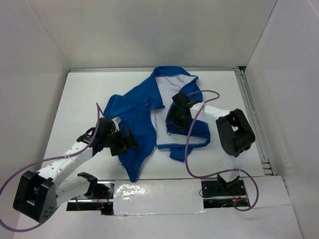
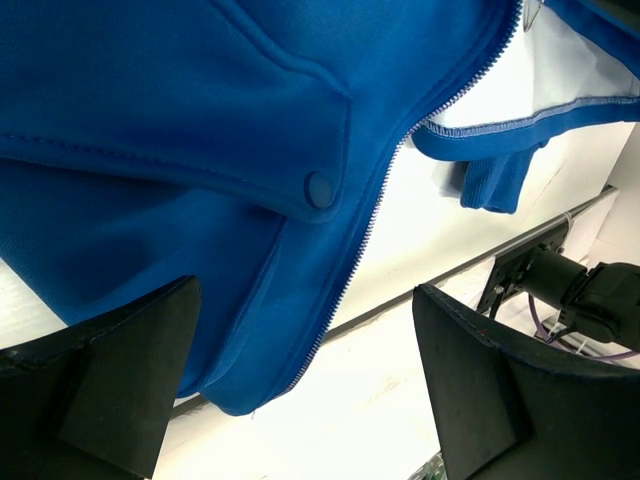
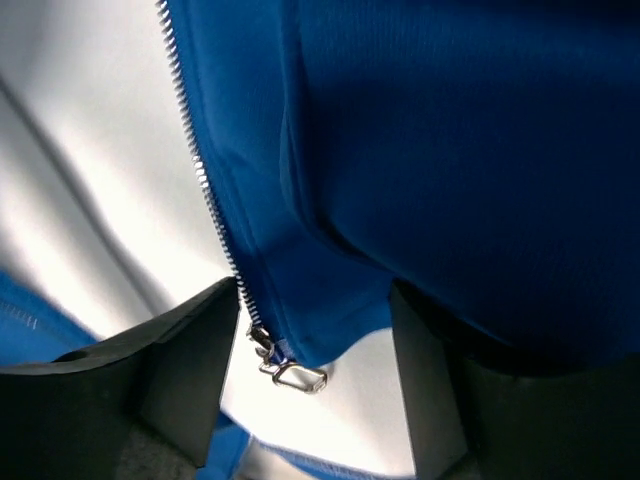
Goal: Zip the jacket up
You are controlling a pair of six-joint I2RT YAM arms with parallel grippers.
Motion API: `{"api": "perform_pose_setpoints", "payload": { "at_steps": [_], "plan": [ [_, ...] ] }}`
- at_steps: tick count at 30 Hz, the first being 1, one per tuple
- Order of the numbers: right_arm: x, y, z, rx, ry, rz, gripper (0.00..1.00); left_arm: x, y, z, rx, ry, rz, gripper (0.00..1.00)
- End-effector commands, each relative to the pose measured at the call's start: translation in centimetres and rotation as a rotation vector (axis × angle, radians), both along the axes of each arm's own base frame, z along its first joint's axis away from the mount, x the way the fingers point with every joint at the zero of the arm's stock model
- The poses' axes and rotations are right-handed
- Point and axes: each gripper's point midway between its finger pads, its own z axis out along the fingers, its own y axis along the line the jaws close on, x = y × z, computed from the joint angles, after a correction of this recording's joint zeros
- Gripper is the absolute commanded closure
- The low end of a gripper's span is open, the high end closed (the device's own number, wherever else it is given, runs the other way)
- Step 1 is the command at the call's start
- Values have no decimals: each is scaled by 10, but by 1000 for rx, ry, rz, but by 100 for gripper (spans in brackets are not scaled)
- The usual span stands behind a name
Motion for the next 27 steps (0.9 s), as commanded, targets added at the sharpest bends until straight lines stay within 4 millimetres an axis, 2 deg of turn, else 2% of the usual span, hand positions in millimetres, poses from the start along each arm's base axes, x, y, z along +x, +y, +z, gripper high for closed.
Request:
{"api": "perform_pose_setpoints", "payload": {
  "at_steps": [1, 6, 9, 10, 11, 13, 14, 19, 24, 27],
  "plan": [
    [9, -4, -5, -91, 1, -46, 32, 2, 0, 1, 9, -4, -1, 1],
    [0, 3, -17, -119, 28, -32, 40, 3, 3, 2, 29, -7, 18, 1],
    [0, 5, -16, -128, 22, -24, 52, 1, 5, 2, 39, -3, 27, 1],
    [0, 6, -13, -123, 12, -22, 58, -1, 5, 1, 43, 7, 32, 1],
    [1, 8, -10, -119, 4, -20, 78, -2, 6, 0, 48, 15, 36, 1],
    [4, 9, 1, -110, -30, -13, 89, -6, 8, -3, 62, 46, 53, 1],
    [5, 7, 5, -110, -41, -14, 100, -9, 8, -3, 67, 59, 56, 1],
    [12, 4, 42, -94, -143, 23, 100, -29, 9, -8, 114, 164, 77, 1],
    [11, 2, 73, -15, -234, 73, 100, -64, 21, -28, 247, 293, 108, 1],
    [7, 2, 87, 17, -285, 117, 100, -81, 13, -37, 258, 318, 39, 1]
  ]
}}
